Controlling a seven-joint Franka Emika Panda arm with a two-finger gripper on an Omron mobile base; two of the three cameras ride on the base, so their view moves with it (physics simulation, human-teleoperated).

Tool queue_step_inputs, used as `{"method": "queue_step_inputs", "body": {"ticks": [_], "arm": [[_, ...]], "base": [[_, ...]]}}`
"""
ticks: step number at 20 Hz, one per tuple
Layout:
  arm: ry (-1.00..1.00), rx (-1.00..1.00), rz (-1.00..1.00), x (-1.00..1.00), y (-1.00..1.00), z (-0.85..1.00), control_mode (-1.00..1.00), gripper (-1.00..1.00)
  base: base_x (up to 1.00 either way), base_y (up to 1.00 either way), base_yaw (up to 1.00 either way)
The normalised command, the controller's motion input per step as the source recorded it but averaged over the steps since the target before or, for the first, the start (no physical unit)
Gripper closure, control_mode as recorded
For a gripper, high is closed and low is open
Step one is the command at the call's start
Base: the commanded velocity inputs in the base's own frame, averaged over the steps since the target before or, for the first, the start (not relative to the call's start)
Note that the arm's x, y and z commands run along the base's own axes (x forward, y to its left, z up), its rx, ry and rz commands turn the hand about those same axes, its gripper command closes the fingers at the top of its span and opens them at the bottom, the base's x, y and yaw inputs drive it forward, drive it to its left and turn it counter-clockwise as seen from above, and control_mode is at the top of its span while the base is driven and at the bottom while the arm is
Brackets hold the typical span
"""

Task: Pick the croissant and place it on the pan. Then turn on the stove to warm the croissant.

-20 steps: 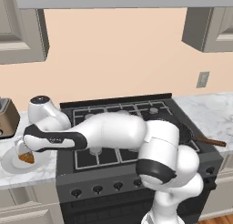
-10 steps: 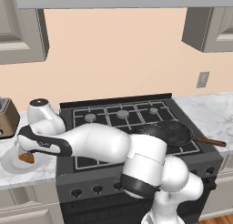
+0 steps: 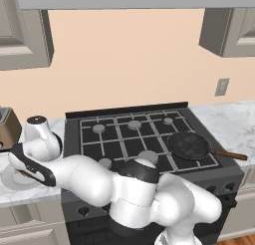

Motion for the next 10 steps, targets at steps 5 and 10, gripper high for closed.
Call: {"method": "queue_step_inputs", "body": {"ticks": [5,10], "arm": [[0.00,0.00,0.00,0.32,0.12,-0.20,-1.00,-1.00],[0.00,0.00,0.00,0.31,0.02,-0.29,-1.00,-1.00]], "base": [[0.00,0.00,0.00],[0.00,0.00,0.00]]}}
